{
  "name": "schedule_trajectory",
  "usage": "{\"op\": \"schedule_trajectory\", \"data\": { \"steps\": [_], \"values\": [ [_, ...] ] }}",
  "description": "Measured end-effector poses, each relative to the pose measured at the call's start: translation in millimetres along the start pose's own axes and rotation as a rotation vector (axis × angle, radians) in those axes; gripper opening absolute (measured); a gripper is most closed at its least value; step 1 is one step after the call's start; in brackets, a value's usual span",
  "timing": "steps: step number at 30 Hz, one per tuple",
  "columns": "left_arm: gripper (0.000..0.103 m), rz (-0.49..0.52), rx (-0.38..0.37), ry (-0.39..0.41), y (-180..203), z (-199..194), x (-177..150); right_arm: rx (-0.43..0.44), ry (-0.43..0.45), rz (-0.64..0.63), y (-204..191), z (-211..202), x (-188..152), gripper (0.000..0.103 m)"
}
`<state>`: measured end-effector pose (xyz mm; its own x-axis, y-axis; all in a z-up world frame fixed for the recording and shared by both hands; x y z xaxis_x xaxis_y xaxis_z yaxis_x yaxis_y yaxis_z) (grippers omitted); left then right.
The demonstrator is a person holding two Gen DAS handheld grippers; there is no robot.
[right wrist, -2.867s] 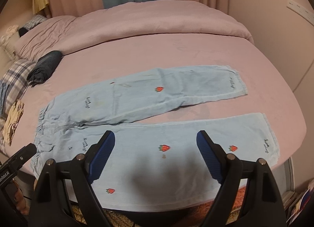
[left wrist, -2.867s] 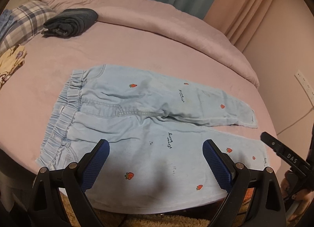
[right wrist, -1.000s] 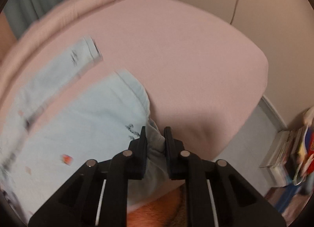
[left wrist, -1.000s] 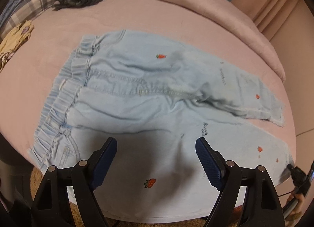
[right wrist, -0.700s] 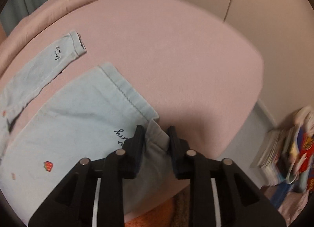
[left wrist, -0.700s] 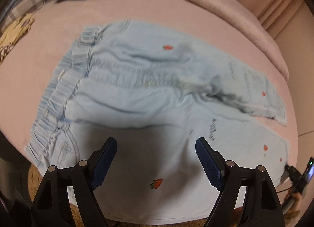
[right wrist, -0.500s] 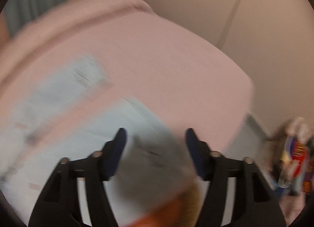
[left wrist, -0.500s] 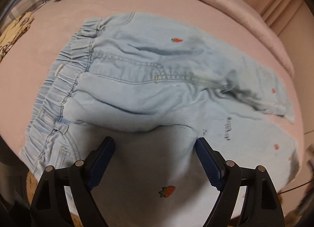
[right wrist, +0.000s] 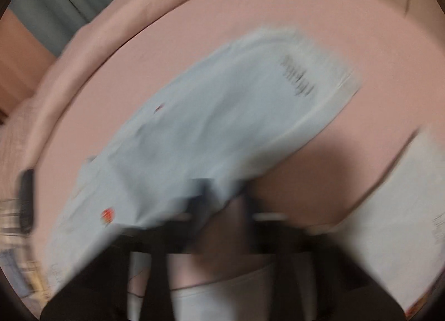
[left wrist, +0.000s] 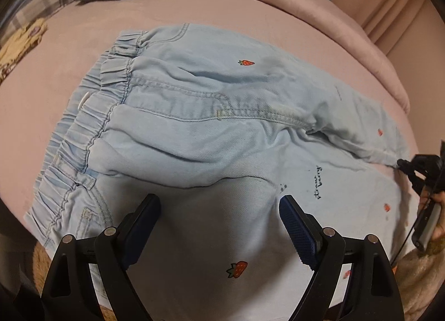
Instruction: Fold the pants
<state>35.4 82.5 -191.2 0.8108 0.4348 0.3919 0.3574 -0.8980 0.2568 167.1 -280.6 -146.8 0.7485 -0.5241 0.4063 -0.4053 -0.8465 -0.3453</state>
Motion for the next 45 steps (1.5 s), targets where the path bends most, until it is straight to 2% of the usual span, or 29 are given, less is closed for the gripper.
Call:
{"op": "schedule_trajectory", "data": {
  "steps": [3, 5, 6, 8, 10, 12, 13, 14, 15, 16, 17, 18, 21, 22, 23, 27, 28, 29, 30, 31, 33, 34, 36, 37, 38, 40, 42, 44, 45],
  "values": [
    [0.087, -0.006, -0.013, -0.008, -5.4, -2.7, 0.8, 0.095, 0.071, 0.050, 6.7, -40.0, 0.4, 0.004],
    [0.087, -0.016, -0.019, -0.020, -12.1, -2.1, 4.8, 0.146, 0.061, 0.070, 15.7, -55.0, -6.3, 0.005],
    [0.087, -0.019, -0.020, -0.023, -12.0, -2.8, 3.7, 0.143, 0.047, 0.076, 21.8, -52.6, -8.0, 0.004],
    [0.087, -0.027, -0.023, -0.024, -13.3, -4.0, 5.2, 0.087, 0.027, 0.075, 25.1, -38.3, -17.1, 0.005],
    [0.087, -0.026, -0.020, -0.028, -13.1, -3.7, 5.3, -0.103, -0.039, 0.019, 49.5, -12.6, -20.9, 0.005],
    [0.087, -0.013, -0.016, -0.032, -12.7, -3.8, 6.5, -0.091, -0.040, 0.004, 45.6, -16.0, -16.3, 0.005],
    [0.087, -0.007, -0.014, -0.033, -10.8, -3.6, 7.2, -0.104, -0.036, -0.005, 41.0, -24.8, -10.7, 0.013],
    [0.087, -0.004, -0.012, -0.033, -8.0, 0.0, 10.8, -0.119, -0.016, -0.015, 36.8, -33.6, -3.7, 0.031],
    [0.087, -0.003, -0.008, -0.033, -6.5, 2.7, 13.4, -0.131, 0.034, -0.048, 25.7, -47.1, 14.1, 0.041],
    [0.087, -0.002, -0.004, -0.033, -4.4, 3.6, 13.6, -0.121, 0.065, -0.076, 14.1, -52.7, 23.6, 0.061],
    [0.087, -0.003, 0.001, -0.032, -4.1, 4.4, 14.3, -0.094, 0.079, -0.093, 5.4, -52.5, 31.4, 0.071],
    [0.087, -0.006, 0.004, -0.031, -3.8, 4.9, 14.8, -0.032, 0.062, -0.076, -11.7, -50.6, 43.0, 0.071],
    [0.087, -0.016, -0.006, -0.025, -1.9, 5.8, 16.1, 0.060, -0.033, 0.018, -38.2, -23.0, 57.1, 0.069],
    [0.087, -0.018, -0.009, -0.023, -0.8, 7.1, 16.3, 0.054, -0.062, 0.038, -44.6, -9.3, 60.3, 0.069],
    [0.087, -0.023, -0.017, -0.023, -1.1, 6.9, 16.6, 0.035, -0.096, 0.065, -50.7, 11.5, 63.7, 0.069],
    [0.087, -0.046, -0.038, -0.022, -4.5, 5.8, 17.0, -0.185, -0.124, 0.065, -45.3, 80.0, 65.0, 0.066],
    [0.087, -0.048, -0.041, -0.022, -4.7, 5.7, 17.2, -0.231, -0.139, 0.071, -35.2, 96.9, 61.9, 0.061],
    [0.087, -0.049, -0.044, -0.022, -4.7, 5.6, 17.4, -0.255, -0.089, 0.040, -34.4, 95.9, 66.6, 0.052],
    [0.087, -0.049, -0.047, -0.022, -4.8, 4.6, 17.3, -0.312, -0.045, 0.004, -34.1, 89.8, 69.3, 0.039],
    [0.087, -0.051, -0.051, -0.022, -4.9, 4.4, 17.7, -0.318, -0.027, -0.008, -34.1, 87.0, 69.0, 0.019],
    [0.087, -0.063, -0.058, -0.029, -6.8, 2.1, 17.8, -0.253, -0.022, -0.008, -27.8, 81.0, 64.9, 0.014],
    [0.087, -0.070, -0.065, -0.035, -7.9, -0.7, 17.7, -0.207, -0.025, -0.003, -17.0, 68.1, 58.9, 0.007],
    [0.087, -0.074, -0.105, -0.039, -5.5, -9.5, 20.0, -0.071, -0.001, -0.002, -7.3, 32.4, 55.1, 0.006],
    [0.087, -0.073, -0.133, -0.036, -1.8, -15.6, 22.3, -0.014, 0.027, -0.016, -17.2, 21.3, 52.3, 0.006],
    [0.087, -0.077, -0.162, -0.022, 1.1, -23.1, 26.6, 0.041, 0.053, -0.027, -14.6, 0.7, 48.6, 0.006],
    [0.087, -0.101, -0.222, 0.021, 7.9, -38.7, 38.0, 0.206, 0.130, -0.037, -9.4, -60.0, 39.4, 0.006],
    [0.087, -0.139, -0.295, 0.058, 14.0, -51.1, 51.4, 0.308, 0.165, -0.053, 3.9, -101.9, 18.2, 0.006],
    [0.087, -0.156, -0.343, 0.079, 21.1, -55.3, 67.5, 0.319, 0.169, -0.051, 31.0, -122.5, -8.2, 0.006],
    [0.087, -0.157, -0.338, 0.078, 22.2, -54.2, 71.6, 0.309, 0.164, -0.048, 23.2, -109.8, -12.6, 0.006]
  ]
}}
Point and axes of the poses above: each gripper's, at about its wrist camera, not at the fingertips, and z roughly the way its jaws point, y to its right, x to its top, the point moved 9 cm from there along z, roughly the way its jaws point, and after that the axes turned 2 degrees about z, right-handed, at the moved point
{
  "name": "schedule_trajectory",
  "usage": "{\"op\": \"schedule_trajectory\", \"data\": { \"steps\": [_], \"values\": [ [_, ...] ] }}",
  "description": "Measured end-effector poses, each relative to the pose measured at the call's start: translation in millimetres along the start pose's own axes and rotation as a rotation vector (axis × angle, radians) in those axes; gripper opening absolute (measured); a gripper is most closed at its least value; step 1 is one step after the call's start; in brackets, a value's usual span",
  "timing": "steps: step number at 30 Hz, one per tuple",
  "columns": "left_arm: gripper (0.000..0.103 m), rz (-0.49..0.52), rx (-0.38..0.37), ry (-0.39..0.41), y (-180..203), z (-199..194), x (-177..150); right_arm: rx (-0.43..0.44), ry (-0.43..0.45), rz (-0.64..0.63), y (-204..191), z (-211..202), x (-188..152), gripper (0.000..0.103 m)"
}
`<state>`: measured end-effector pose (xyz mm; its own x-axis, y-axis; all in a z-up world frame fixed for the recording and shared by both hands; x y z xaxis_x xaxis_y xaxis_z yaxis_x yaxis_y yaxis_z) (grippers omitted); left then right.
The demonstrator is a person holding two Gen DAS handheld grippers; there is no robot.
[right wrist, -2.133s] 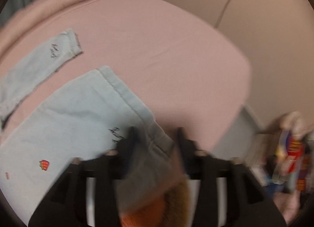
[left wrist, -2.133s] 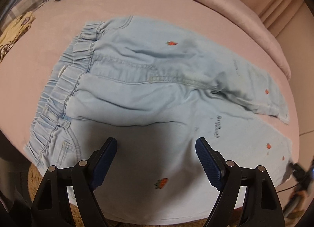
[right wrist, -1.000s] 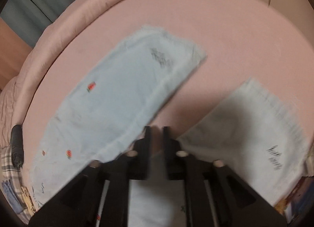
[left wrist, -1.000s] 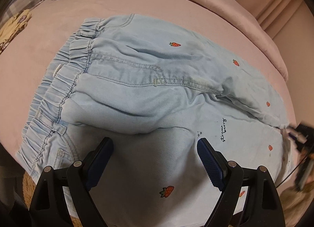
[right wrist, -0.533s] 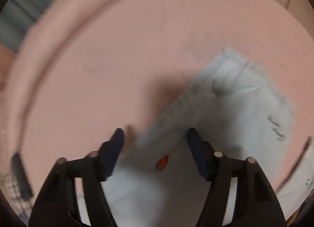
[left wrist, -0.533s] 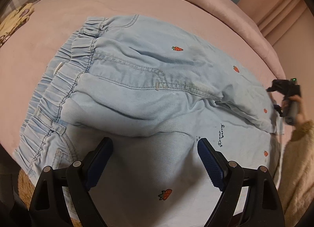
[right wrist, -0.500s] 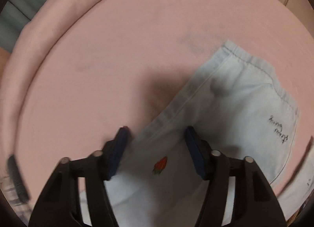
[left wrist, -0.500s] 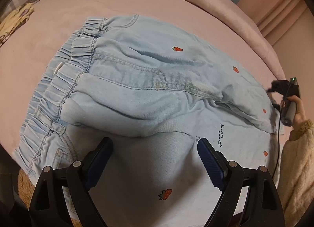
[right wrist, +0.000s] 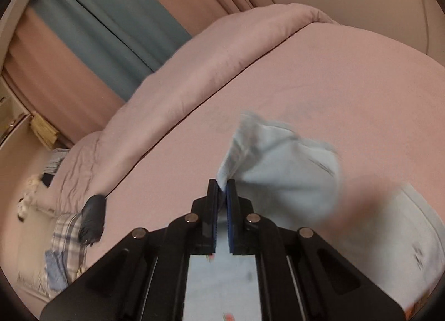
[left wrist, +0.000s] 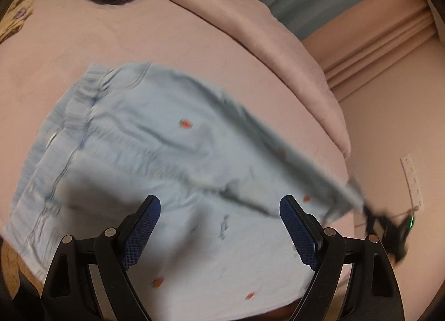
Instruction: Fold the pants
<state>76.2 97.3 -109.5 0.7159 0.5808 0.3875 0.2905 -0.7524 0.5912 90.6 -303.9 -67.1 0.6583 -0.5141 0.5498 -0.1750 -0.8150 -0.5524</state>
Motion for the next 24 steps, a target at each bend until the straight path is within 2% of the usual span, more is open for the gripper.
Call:
{"op": "schedule_trajectory", "data": {
  "steps": [2, 4, 5, 6, 9, 11, 12, 13, 14, 15, 17, 19, 22, 24],
  "values": [
    [0.087, 0.014, 0.013, 0.010, 4.8, 6.9, 15.0, -0.011, -0.013, 0.041, 32.1, -22.3, -31.6, 0.006],
    [0.087, 0.009, 0.017, 0.025, 7.5, 16.0, 29.2, -0.056, -0.042, 0.068, 46.4, -2.6, -36.0, 0.006],
    [0.087, 0.002, 0.014, 0.026, 7.6, 24.9, 37.3, -0.092, -0.063, 0.082, 63.0, -0.2, -49.1, 0.006],
    [0.087, -0.006, 0.023, 0.021, 7.2, 32.4, 41.2, -0.116, -0.089, 0.097, 71.1, -3.8, -46.5, 0.006],
    [0.087, -0.064, 0.116, -0.035, -14.1, 64.0, 48.6, -0.136, -0.135, 0.143, 86.6, 10.6, -65.9, 0.006],
    [0.087, -0.084, 0.152, -0.038, -26.2, 76.5, 55.6, -0.136, -0.141, 0.145, 88.1, 14.4, -66.8, 0.006],
    [0.081, -0.102, 0.163, -0.039, -32.6, 81.4, 60.4, -0.136, -0.140, 0.134, 84.6, 15.0, -65.4, 0.006],
    [0.056, -0.115, 0.166, -0.036, -37.0, 83.7, 64.3, -0.138, -0.138, 0.122, 81.2, 15.3, -64.6, 0.006],
    [0.040, -0.132, 0.164, -0.033, -42.0, 84.6, 70.2, -0.139, -0.133, 0.107, 78.0, 16.6, -61.8, 0.006],
    [0.015, -0.142, 0.148, -0.042, -42.2, 85.1, 72.4, -0.136, -0.130, 0.100, 78.9, 13.5, -62.3, 0.006],
    [0.012, -0.169, 0.082, -0.047, -38.7, 76.3, 74.4, -0.130, -0.120, 0.082, 71.5, 14.2, -50.7, 0.006],
    [0.010, -0.140, 0.043, -0.029, -28.7, 57.2, 71.2, -0.134, -0.093, 0.042, 59.6, 8.7, -37.4, 0.006],
    [0.010, -0.056, -0.015, 0.028, -13.9, 10.9, 50.5, -0.124, -0.026, -0.021, 44.7, -20.5, -23.0, 0.006],
    [0.010, -0.031, -0.045, 0.039, -14.0, -17.6, 21.5, -0.122, -0.014, -0.039, 42.9, -38.3, -19.5, 0.007]
  ]
}}
Point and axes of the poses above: each gripper's, at about its wrist camera, not at the fingertips, and z roughly the way its jaws point, y to its right, x to its top, the point moved 9 cm from there along z, roughly the way its jaws point, and after that the axes turned 2 degrees about z, right-handed, at the moved point
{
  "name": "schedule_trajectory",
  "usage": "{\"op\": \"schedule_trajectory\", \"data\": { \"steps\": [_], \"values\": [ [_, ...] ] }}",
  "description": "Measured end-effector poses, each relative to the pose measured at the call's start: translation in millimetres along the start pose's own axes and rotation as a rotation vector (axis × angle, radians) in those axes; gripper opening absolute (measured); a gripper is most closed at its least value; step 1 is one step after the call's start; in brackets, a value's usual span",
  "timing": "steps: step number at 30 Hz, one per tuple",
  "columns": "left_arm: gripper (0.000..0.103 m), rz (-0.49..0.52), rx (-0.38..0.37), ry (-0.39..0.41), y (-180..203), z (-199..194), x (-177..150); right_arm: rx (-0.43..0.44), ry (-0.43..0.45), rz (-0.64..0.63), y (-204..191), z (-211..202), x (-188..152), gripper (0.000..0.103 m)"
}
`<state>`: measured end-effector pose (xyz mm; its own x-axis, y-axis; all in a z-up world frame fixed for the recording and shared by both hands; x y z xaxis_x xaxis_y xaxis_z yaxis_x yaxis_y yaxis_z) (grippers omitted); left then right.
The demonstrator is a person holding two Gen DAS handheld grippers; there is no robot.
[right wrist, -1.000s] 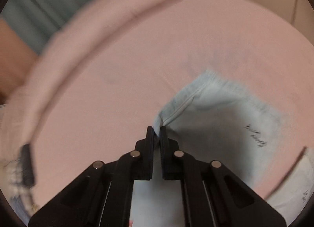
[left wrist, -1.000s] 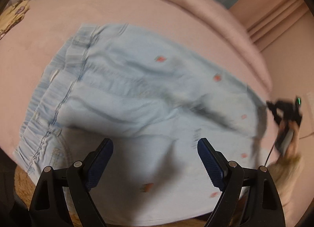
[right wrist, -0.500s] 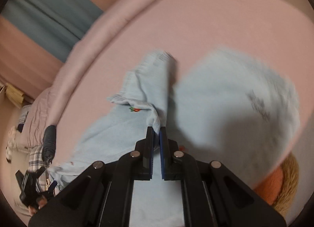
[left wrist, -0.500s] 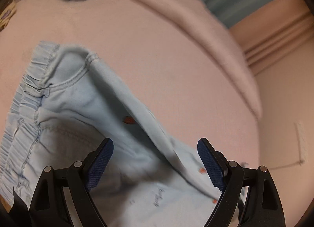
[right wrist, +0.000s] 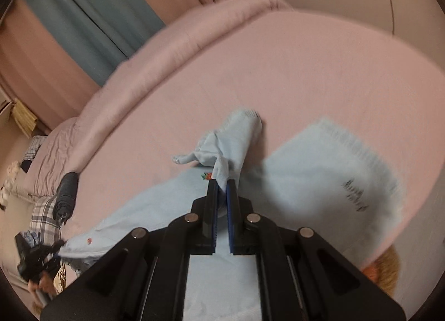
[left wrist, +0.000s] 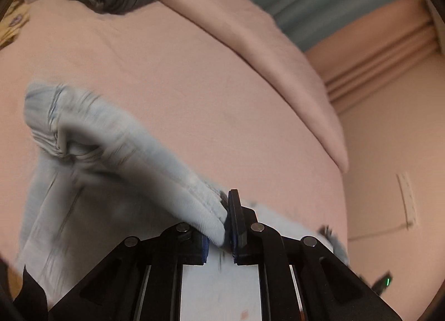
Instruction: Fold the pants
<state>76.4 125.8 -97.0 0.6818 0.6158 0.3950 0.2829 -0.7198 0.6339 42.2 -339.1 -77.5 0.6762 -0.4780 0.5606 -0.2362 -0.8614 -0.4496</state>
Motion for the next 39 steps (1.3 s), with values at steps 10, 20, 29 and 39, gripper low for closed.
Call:
{"op": "schedule_trajectory", "data": {
  "steps": [10, 20, 29, 39],
  "values": [
    [0.011, -0.072, 0.095, -0.187, -69.5, -9.4, -123.8, -0.222, -0.213, 0.040, 68.2, 19.2, -76.1, 0.008],
    [0.040, -0.124, 0.265, 0.002, -111.9, -46.4, -72.3, -0.425, -0.128, -0.193, 46.6, 17.6, -41.9, 0.050],
    [0.034, -0.119, 0.322, 0.028, -122.1, -27.7, -68.2, -0.461, -0.133, -0.434, 0.6, 86.3, -14.4, 0.056],
    [0.015, -0.034, 0.230, 0.152, -82.7, -70.1, -24.8, -0.154, 0.073, -0.278, -62.3, 64.5, 113.3, 0.006]
  ]
}}
Point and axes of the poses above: each gripper's, at about its wrist camera, not at the fingertips, and z roughly the way its jaws point, y to its right, x to its top, the point moved 9 cm from there along z, roughly the way its jaws point, and after that the axes turned 2 degrees about z, right-handed, at the moved point
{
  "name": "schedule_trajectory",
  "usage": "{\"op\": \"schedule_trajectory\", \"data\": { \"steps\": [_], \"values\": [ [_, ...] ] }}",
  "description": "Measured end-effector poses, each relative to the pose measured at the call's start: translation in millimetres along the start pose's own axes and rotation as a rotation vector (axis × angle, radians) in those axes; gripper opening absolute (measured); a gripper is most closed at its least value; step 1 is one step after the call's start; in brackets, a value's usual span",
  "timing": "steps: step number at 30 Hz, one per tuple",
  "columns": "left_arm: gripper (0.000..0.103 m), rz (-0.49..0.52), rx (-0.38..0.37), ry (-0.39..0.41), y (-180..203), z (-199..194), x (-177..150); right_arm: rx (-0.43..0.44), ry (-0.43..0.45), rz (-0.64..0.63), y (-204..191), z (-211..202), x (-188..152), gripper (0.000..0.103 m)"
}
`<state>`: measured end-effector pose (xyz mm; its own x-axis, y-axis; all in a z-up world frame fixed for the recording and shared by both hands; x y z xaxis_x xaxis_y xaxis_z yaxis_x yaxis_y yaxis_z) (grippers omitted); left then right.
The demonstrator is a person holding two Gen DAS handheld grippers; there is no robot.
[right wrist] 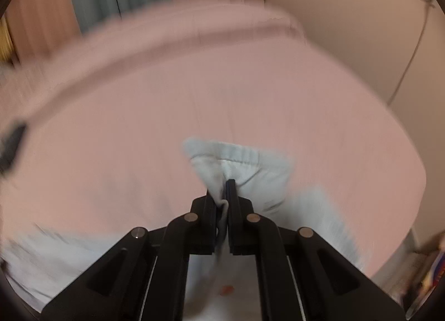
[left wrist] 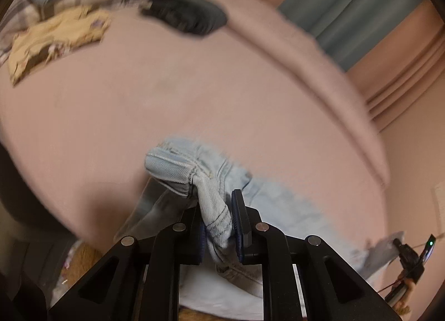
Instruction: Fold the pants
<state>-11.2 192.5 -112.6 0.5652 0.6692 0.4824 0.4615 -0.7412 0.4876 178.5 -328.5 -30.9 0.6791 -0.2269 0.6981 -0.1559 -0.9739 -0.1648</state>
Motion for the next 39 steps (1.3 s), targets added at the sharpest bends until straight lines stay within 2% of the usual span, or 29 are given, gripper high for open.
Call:
{"op": "schedule_trajectory", "data": {
  "steps": [2, 3, 5, 7, 9, 10, 11, 12, 14, 19, 21, 23, 25, 27, 33, 36, 39],
  "values": [
    [0.015, -0.001, -0.048, 0.049, 4.8, -20.7, 8.1, 0.084, 0.125, 0.066, 8.7, -41.2, 36.0, 0.006],
    [0.015, 0.001, -0.053, 0.054, 1.6, -27.1, 5.9, 0.091, 0.160, 0.098, 20.2, -54.7, 41.8, 0.006],
    [0.015, 0.005, -0.045, 0.012, -2.3, -16.6, -1.5, 0.082, 0.171, 0.163, 45.6, -64.0, 35.0, 0.006],
    [0.015, -0.002, -0.011, -0.091, -20.3, 3.2, -27.8, 0.041, 0.093, 0.226, 82.8, -46.1, -2.4, 0.006],
    [0.015, 0.002, 0.064, -0.185, -32.5, 26.9, -49.5, -0.111, -0.062, 0.273, 123.3, -8.3, -61.9, 0.006],
    [0.015, 0.001, 0.097, -0.234, -40.5, 38.3, -64.8, -0.159, -0.126, 0.308, 139.3, 5.2, -85.2, 0.005],
    [0.015, -0.004, 0.107, -0.248, -43.7, 42.6, -70.6, -0.178, -0.186, 0.352, 152.7, 17.8, -108.1, 0.005],
    [0.015, -0.007, 0.114, -0.236, -45.3, 45.5, -74.0, -0.152, -0.208, 0.405, 161.4, 26.6, -124.8, 0.004],
    [0.015, 0.009, 0.129, -0.229, -43.1, 44.3, -71.8, -0.111, -0.162, 0.439, 163.8, 23.9, -124.6, 0.002],
    [0.015, 0.002, 0.125, -0.180, -36.8, 31.1, -57.3, -0.129, -0.086, 0.373, 144.1, -5.7, -94.0, 0.003],
    [0.015, 0.007, 0.114, -0.158, -33.1, 23.8, -56.7, -0.128, -0.071, 0.362, 142.2, -18.5, -96.1, 0.003],
    [0.015, 0.023, 0.126, -0.189, -38.4, 29.2, -65.0, -0.124, -0.087, 0.381, 149.4, -17.0, -97.3, 0.003],
    [0.016, 0.011, 0.141, -0.240, -46.4, 38.2, -74.6, -0.145, -0.163, 0.415, 159.6, -3.8, -119.2, 0.003],
    [0.016, 0.009, 0.141, -0.233, -47.9, 38.1, -75.1, -0.156, -0.215, 0.436, 163.4, 5.9, -140.3, 0.002],
    [0.018, 0.039, 0.153, -0.245, -47.9, 35.4, -72.5, -0.162, -0.190, 0.420, 164.1, -1.4, -124.7, 0.006],
    [0.018, 0.057, 0.172, -0.241, -45.3, 39.9, -69.7, -0.155, -0.212, 0.427, 168.6, -13.8, -143.1, 0.005],
    [0.018, 0.068, 0.190, -0.238, -38.7, 35.8, -69.1, -0.175, -0.210, 0.427, 165.3, -9.7, -144.2, 0.004]
  ]
}}
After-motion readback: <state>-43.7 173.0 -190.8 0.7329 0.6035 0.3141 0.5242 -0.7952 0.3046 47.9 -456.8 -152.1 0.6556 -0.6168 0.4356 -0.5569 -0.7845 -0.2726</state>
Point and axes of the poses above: each gripper's, at about its wrist camera, not at the fingertips, and z roughly the way its jaws point, y to its right, x to its top, the point moved 9 cm from there along z, roughly the way its jaws point, and after that the axes turned 2 degrees about z, right-handed, at the moved point
